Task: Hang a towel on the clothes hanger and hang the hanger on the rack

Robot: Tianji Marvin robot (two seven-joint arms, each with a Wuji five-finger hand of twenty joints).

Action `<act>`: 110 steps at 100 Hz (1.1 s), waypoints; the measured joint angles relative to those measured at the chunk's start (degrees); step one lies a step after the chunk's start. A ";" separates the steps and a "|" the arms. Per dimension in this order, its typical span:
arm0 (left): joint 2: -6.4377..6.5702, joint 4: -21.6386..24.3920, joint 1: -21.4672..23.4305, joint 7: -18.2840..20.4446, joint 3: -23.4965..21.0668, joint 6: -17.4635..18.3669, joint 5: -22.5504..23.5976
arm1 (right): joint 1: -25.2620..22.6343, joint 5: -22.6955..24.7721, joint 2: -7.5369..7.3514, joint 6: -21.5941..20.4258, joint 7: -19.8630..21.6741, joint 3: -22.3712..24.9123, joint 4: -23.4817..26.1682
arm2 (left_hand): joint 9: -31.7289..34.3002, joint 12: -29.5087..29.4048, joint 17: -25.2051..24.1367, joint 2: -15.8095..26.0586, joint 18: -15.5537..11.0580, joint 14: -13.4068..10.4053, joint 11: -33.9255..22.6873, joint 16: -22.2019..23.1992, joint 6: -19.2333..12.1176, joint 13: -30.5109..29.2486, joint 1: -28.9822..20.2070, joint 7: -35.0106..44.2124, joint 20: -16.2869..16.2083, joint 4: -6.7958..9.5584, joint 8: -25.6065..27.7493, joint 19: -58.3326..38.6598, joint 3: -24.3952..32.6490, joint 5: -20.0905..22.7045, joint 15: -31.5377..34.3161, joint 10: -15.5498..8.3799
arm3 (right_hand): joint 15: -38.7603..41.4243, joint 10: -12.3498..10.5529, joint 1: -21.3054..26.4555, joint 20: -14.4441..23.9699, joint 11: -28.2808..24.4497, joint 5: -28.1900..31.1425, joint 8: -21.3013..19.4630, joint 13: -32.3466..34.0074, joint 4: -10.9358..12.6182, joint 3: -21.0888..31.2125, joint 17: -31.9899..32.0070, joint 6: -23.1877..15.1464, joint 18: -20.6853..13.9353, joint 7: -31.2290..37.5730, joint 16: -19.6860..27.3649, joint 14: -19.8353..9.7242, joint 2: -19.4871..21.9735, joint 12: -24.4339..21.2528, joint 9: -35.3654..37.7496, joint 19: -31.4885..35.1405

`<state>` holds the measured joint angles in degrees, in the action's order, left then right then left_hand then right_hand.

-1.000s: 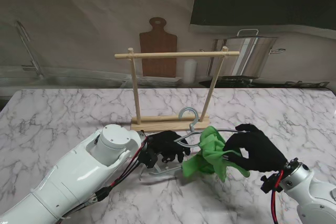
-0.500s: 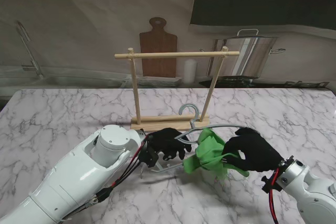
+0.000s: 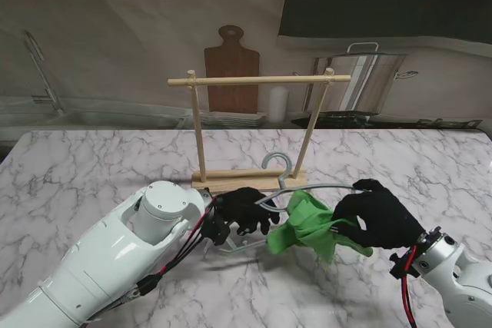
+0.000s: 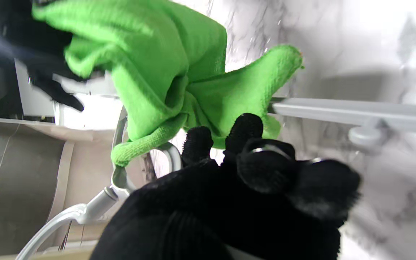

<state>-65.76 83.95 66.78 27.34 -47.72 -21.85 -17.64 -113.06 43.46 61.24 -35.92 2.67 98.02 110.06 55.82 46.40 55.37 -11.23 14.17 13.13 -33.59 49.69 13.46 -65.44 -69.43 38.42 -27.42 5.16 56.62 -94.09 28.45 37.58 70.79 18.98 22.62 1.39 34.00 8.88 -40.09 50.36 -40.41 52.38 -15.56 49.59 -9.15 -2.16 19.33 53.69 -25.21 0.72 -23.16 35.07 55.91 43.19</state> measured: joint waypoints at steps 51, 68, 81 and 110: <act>-0.36 -1.43 -0.80 1.01 2.97 0.79 -1.00 | 6.57 -0.23 -1.43 2.70 7.80 -3.85 -1.34 | 0.00 0.42 0.00 -0.01 0.00 0.00 0.49 0.00 0.26 0.00 -0.04 -0.46 0.00 -0.04 0.00 0.00 0.05 0.02 0.00 0.07 | 0.00 0.01 0.00 0.04 0.01 0.00 0.00 0.01 0.00 0.00 -0.01 0.00 0.01 0.00 -0.02 0.01 0.00 0.04 0.00 -0.11; -0.10 0.91 0.67 0.86 1.66 1.13 -1.18 | 8.22 1.15 -1.54 4.42 7.45 -6.88 -2.93 | 0.00 0.44 0.00 -0.01 0.00 0.00 0.50 0.00 0.41 0.00 -0.04 -0.54 0.00 -0.05 0.02 0.00 0.09 0.03 0.00 0.13 | 0.00 0.01 0.00 0.05 0.01 0.00 0.00 0.01 0.00 0.00 -0.01 0.00 0.01 0.00 -0.02 0.01 0.00 0.04 0.00 -0.14; -0.03 2.78 2.47 0.62 -0.49 1.22 -1.90 | 8.82 3.79 -1.46 5.64 4.35 -8.42 -4.37 | 0.00 0.44 0.01 -0.04 0.00 0.00 0.54 -0.01 0.93 -0.01 -0.05 -0.66 0.00 -0.06 0.03 0.00 0.42 0.03 0.00 0.34 | 0.97 0.00 0.00 0.06 0.01 0.00 0.00 0.11 0.00 0.00 -0.01 0.00 0.01 0.00 -0.07 -0.07 0.00 0.04 0.00 -0.17; -0.19 0.91 1.10 -0.16 1.20 0.12 -0.12 | 7.11 3.82 -0.85 6.65 4.17 -7.00 -3.78 | 0.00 0.45 0.02 -0.05 0.00 0.00 0.58 -0.01 0.97 -0.01 -0.05 -1.14 0.00 -0.28 0.06 0.00 0.44 0.03 0.00 0.35 | 1.04 0.01 0.01 0.08 0.04 0.00 0.00 0.11 0.00 0.00 -0.01 0.01 0.02 0.00 -0.32 -0.02 0.00 0.07 0.00 -0.62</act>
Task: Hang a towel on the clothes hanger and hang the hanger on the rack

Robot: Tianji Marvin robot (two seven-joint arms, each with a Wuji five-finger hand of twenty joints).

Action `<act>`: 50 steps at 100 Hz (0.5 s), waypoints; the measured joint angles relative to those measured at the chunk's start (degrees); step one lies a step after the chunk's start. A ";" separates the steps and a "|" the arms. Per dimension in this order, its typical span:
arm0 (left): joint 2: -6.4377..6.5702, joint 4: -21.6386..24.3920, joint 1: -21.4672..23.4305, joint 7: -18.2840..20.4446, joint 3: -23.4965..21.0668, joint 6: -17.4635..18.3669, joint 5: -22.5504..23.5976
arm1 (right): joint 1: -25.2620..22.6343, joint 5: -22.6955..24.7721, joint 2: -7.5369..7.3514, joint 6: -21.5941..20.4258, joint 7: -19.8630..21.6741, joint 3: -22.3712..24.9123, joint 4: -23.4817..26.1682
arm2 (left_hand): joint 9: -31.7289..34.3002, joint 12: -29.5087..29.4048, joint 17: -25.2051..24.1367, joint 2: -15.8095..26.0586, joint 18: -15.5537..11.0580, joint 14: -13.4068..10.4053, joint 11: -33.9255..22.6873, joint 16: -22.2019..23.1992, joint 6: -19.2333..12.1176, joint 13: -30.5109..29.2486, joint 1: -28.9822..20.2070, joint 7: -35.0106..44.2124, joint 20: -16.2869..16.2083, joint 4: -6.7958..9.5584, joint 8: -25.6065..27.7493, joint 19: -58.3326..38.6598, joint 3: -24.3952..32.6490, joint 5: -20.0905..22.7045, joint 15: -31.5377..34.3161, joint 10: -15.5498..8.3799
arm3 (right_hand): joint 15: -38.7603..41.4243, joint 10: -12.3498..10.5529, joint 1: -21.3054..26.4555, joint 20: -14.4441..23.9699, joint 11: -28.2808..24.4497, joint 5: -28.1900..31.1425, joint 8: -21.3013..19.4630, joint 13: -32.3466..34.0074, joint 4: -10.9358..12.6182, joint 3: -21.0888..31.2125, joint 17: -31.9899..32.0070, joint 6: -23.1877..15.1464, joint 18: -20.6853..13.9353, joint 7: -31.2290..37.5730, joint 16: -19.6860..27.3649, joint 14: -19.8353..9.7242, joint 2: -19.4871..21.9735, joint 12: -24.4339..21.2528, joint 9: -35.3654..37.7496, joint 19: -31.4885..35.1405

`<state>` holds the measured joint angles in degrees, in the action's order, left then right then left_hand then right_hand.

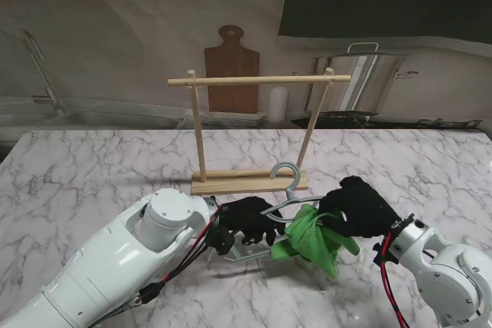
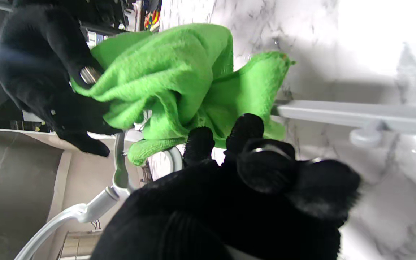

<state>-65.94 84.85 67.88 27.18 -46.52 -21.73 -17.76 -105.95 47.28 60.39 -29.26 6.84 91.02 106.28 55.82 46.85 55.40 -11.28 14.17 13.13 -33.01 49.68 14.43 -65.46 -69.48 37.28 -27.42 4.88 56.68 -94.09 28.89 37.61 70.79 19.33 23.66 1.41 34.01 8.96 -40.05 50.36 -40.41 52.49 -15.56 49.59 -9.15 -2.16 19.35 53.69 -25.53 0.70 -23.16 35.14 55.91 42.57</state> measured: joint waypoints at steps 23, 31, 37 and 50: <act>0.57 -1.23 -1.87 0.72 2.27 0.15 6.17 | -1.66 1.45 0.27 -0.20 -1.95 2.71 1.25 | -0.01 0.01 0.00 0.00 0.00 0.00 0.01 0.00 -0.16 0.00 0.00 0.00 0.00 -0.29 0.01 0.00 0.00 0.01 0.00 0.00 | 0.06 0.01 0.00 0.04 0.00 0.00 0.00 0.00 0.00 0.00 0.00 0.00 0.00 0.00 -0.37 0.01 0.00 0.00 0.00 0.00; 0.66 -1.93 -2.43 0.87 2.52 0.10 6.20 | -2.36 1.64 0.51 -0.46 -2.88 3.88 1.77 | -0.01 0.01 0.00 0.00 0.00 0.00 0.01 0.00 -0.16 0.00 0.00 0.00 0.00 -0.29 0.01 0.00 0.01 0.01 0.00 0.00 | 0.10 0.01 0.00 0.05 0.00 0.00 0.00 0.00 0.00 0.00 0.00 0.00 0.00 0.00 -0.37 0.01 0.00 0.00 0.00 0.00; 0.66 -2.28 -2.55 0.81 2.46 -0.03 6.18 | -2.93 1.62 0.64 -0.73 -3.14 4.77 2.26 | -0.01 0.01 0.00 0.00 0.00 0.00 0.01 0.00 -0.16 0.00 0.00 0.00 0.00 -0.30 0.01 0.00 0.01 0.01 0.00 0.00 | 0.25 0.01 0.00 0.07 0.01 0.00 0.00 0.00 0.00 0.00 0.00 0.00 0.00 0.00 -0.37 0.01 0.00 0.00 0.00 0.00; 0.62 -2.85 -2.68 0.58 2.41 -0.43 6.01 | -3.86 1.57 0.83 -1.58 -4.12 6.19 3.08 | -0.01 0.02 0.00 0.00 0.00 0.00 0.01 0.00 -0.16 0.00 0.00 0.00 0.00 -0.30 0.01 0.00 0.01 0.01 0.00 0.00 | 0.39 0.01 0.00 0.19 0.01 0.00 0.00 0.00 0.00 0.00 0.00 0.00 0.00 0.00 -0.37 0.01 0.00 0.00 0.00 0.00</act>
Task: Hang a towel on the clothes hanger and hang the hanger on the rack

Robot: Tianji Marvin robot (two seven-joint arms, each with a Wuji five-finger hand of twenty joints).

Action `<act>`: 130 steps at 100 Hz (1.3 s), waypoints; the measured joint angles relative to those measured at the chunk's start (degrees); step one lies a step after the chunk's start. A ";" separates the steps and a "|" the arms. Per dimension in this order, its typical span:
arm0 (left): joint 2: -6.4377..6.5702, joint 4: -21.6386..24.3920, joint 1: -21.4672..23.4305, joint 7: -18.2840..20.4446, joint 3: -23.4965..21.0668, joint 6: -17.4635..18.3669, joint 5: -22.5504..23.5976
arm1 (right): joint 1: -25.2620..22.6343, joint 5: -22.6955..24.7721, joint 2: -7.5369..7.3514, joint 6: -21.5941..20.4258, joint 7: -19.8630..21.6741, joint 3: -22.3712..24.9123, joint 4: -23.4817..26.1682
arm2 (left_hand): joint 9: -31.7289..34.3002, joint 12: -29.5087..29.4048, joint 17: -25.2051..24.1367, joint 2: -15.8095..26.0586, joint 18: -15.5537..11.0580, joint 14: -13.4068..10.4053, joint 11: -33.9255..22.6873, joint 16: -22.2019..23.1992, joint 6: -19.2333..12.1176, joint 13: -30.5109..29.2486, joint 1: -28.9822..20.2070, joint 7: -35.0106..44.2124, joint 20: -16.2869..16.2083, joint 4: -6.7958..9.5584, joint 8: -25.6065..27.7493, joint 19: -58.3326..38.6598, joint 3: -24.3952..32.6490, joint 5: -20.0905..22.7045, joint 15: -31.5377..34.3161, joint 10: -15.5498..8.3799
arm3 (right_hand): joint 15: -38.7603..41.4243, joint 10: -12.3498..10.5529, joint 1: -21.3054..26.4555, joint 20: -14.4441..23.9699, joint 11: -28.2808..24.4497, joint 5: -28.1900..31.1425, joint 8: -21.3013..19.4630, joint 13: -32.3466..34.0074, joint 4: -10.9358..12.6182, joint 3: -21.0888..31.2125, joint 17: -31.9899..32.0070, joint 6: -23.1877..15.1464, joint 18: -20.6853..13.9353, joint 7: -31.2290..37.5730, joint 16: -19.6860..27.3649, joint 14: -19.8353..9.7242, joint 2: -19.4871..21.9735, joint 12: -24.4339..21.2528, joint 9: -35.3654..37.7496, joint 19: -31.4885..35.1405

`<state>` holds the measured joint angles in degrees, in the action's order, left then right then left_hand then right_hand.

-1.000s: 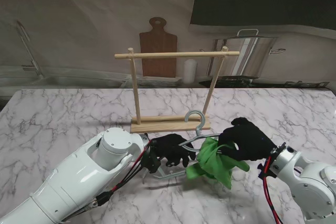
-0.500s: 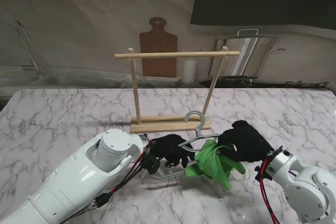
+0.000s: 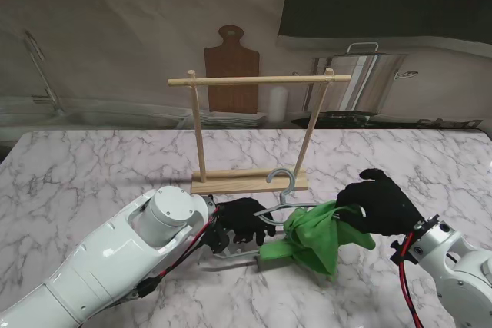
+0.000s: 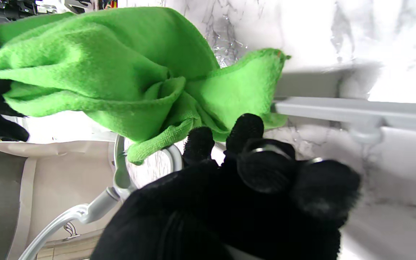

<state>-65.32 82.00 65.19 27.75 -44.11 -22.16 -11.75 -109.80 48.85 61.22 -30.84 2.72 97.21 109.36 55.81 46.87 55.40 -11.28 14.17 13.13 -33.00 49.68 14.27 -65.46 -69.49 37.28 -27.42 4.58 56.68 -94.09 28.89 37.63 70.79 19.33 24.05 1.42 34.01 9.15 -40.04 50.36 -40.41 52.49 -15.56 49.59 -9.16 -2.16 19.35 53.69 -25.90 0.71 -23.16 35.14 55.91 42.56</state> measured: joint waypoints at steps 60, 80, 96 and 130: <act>0.27 -1.65 -2.32 3.65 3.09 0.46 -1.91 | 3.82 2.88 2.41 -5.20 -17.64 3.26 -0.39 | -0.01 0.01 0.00 0.00 0.00 0.00 0.02 -0.01 -0.05 0.00 0.00 0.00 0.00 -0.02 0.00 0.00 0.00 0.00 0.00 0.00 | 0.12 0.00 0.00 0.34 0.00 0.01 0.00 0.00 0.00 0.00 0.00 0.00 0.00 0.00 0.00 0.00 0.00 0.00 0.01 0.00; 0.53 -0.45 -2.00 3.93 2.93 0.73 -1.94 | 5.58 1.58 2.94 -5.50 -18.23 3.84 -0.52 | -0.01 0.01 0.02 0.00 0.00 0.00 0.02 -0.01 -0.05 -0.01 0.00 0.00 0.04 -0.03 0.00 0.00 0.00 0.00 0.00 0.00 | 0.16 0.00 0.00 0.34 0.00 0.01 0.00 0.00 0.00 -0.01 0.00 0.00 0.01 0.00 -0.01 0.00 0.00 0.00 -0.03 0.00; 0.51 -0.21 -1.98 3.91 2.92 0.77 -2.22 | 7.62 0.95 3.01 -5.76 -18.27 3.95 -0.53 | -0.01 0.01 0.04 0.00 0.00 0.00 0.02 -0.02 -0.07 -0.02 0.00 0.00 0.06 -0.05 0.00 0.00 0.00 0.00 0.00 0.00 | 0.22 0.00 0.00 0.35 0.00 0.01 0.00 -0.02 0.00 -0.05 0.00 0.00 0.01 0.00 -0.01 0.00 0.00 0.00 -0.06 0.00; 0.34 -1.45 -2.93 4.98 4.01 0.50 -3.17 | 10.64 2.40 3.03 -6.01 -21.12 3.76 -1.53 | -0.01 0.01 0.06 0.00 0.00 0.00 0.02 -0.04 -0.08 -0.03 0.00 0.00 0.22 -0.09 0.00 0.00 0.00 0.00 0.00 0.00 | 0.44 -0.04 0.00 0.36 -0.04 0.01 0.00 -0.03 0.00 -0.13 0.00 0.00 0.01 0.00 -0.01 -0.02 0.01 0.00 -0.11 0.00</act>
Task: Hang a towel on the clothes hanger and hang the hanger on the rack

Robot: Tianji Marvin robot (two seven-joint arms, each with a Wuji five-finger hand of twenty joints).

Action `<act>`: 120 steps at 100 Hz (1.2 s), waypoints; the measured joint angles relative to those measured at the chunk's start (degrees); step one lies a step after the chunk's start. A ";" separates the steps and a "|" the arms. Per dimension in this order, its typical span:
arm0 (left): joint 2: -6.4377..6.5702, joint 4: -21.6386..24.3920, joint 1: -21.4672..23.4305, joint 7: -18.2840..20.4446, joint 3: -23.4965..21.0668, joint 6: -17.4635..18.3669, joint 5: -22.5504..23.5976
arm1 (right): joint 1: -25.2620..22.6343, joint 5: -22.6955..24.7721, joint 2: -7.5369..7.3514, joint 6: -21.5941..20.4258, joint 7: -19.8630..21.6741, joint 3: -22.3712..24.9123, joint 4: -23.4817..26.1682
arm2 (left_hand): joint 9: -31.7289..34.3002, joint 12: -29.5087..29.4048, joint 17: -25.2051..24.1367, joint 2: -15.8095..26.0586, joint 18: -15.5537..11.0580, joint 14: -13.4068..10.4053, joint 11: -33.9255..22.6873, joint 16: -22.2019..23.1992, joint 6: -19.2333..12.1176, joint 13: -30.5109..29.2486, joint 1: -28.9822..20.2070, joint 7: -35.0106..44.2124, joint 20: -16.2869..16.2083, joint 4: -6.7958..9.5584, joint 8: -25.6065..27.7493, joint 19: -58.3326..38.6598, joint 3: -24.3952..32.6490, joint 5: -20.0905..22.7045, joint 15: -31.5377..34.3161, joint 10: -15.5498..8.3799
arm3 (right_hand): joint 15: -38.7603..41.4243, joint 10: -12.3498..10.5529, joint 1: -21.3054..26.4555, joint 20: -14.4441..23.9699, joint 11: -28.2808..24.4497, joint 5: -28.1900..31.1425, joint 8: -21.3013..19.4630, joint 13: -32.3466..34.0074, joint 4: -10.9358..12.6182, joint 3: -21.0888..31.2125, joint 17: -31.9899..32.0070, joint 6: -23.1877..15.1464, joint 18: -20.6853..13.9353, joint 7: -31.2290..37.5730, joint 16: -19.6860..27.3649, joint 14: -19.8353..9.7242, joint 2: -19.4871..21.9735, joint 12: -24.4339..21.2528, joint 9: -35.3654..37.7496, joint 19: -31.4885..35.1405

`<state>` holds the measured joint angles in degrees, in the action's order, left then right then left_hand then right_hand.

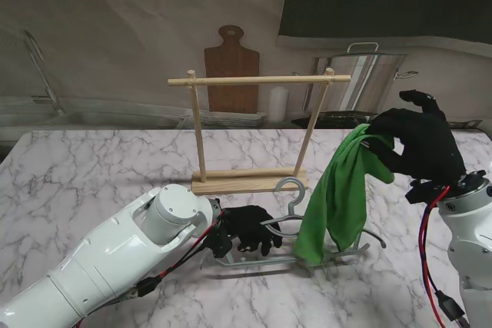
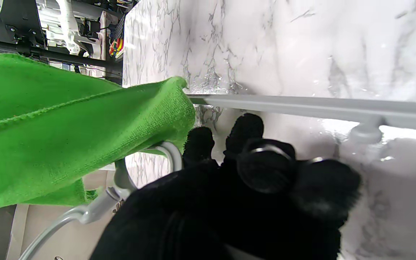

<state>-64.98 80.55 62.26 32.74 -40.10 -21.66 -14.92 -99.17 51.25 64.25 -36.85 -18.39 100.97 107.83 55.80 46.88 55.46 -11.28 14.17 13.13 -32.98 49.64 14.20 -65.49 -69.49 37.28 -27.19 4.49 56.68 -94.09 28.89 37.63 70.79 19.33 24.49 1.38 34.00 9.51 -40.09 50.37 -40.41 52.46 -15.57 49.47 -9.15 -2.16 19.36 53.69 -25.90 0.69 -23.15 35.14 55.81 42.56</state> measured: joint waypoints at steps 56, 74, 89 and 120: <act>-0.27 0.07 0.53 2.28 -0.64 -1.47 -4.20 | 0.14 2.21 0.41 0.93 -5.41 -0.52 -4.55 | -0.04 0.00 0.00 0.00 0.00 0.00 0.18 -0.01 0.05 0.00 -0.01 -0.08 0.03 -0.15 0.00 0.00 0.07 0.00 0.00 0.00 | 0.42 -0.45 0.01 0.01 -0.05 -0.27 0.00 -0.04 0.00 -0.67 0.00 -0.44 0.00 0.00 0.00 -0.41 0.06 -0.01 -0.23 0.00; 0.04 0.00 0.23 2.56 0.14 -1.12 -2.95 | 0.12 2.23 0.44 0.98 -6.02 0.32 -4.94 | -0.05 0.00 0.00 0.00 0.00 0.00 0.18 -0.01 0.05 0.00 -0.01 -0.08 0.04 -0.16 0.00 0.00 0.07 0.00 0.00 0.01 | 0.46 -0.52 0.01 0.01 -0.14 -0.32 0.00 -0.06 0.00 -0.76 0.00 -0.54 0.00 0.01 0.00 -0.45 0.06 -0.04 -0.61 0.00; 0.14 -0.05 0.14 2.68 0.25 -1.27 -2.49 | -0.49 2.56 0.58 0.42 -7.34 0.63 -4.50 | -0.53 0.07 0.00 0.00 0.00 0.00 0.26 -0.01 0.05 0.00 -0.01 -0.10 0.04 -0.17 0.01 0.00 0.08 0.00 0.00 0.09 | 0.49 -0.52 0.01 0.01 -0.23 -0.33 0.00 -0.07 0.00 -0.77 0.00 -0.54 0.00 0.01 0.00 -0.45 0.07 -0.05 -0.61 0.00; 0.41 -0.20 -0.55 3.77 1.44 -1.13 -3.06 | 0.31 2.09 0.62 -0.64 -6.56 0.34 -4.14 | -0.56 0.09 0.00 0.00 0.00 0.00 0.63 -0.01 0.05 0.00 -0.21 -0.13 0.05 -0.59 0.01 0.00 0.09 0.00 0.00 0.13 | 0.50 -0.60 0.01 0.01 -0.44 -0.35 0.00 -0.07 0.00 -0.78 0.00 -0.60 0.00 0.03 0.00 -0.52 0.07 -0.08 -0.64 0.00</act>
<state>-64.58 80.35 61.72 36.51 -38.65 -22.79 -17.98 -98.86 53.34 64.86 -37.50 -24.95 101.32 103.69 55.25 46.97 55.46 -11.28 14.17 13.13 -32.35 49.63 14.24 -65.49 -69.70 37.15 -27.14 3.90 56.70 -94.09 28.98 37.63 70.79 19.47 24.99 0.78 34.02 9.52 -40.53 50.02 -40.41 52.39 -15.57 48.69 -9.15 -2.75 19.36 53.72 -25.90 0.17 -23.08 35.06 55.16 42.56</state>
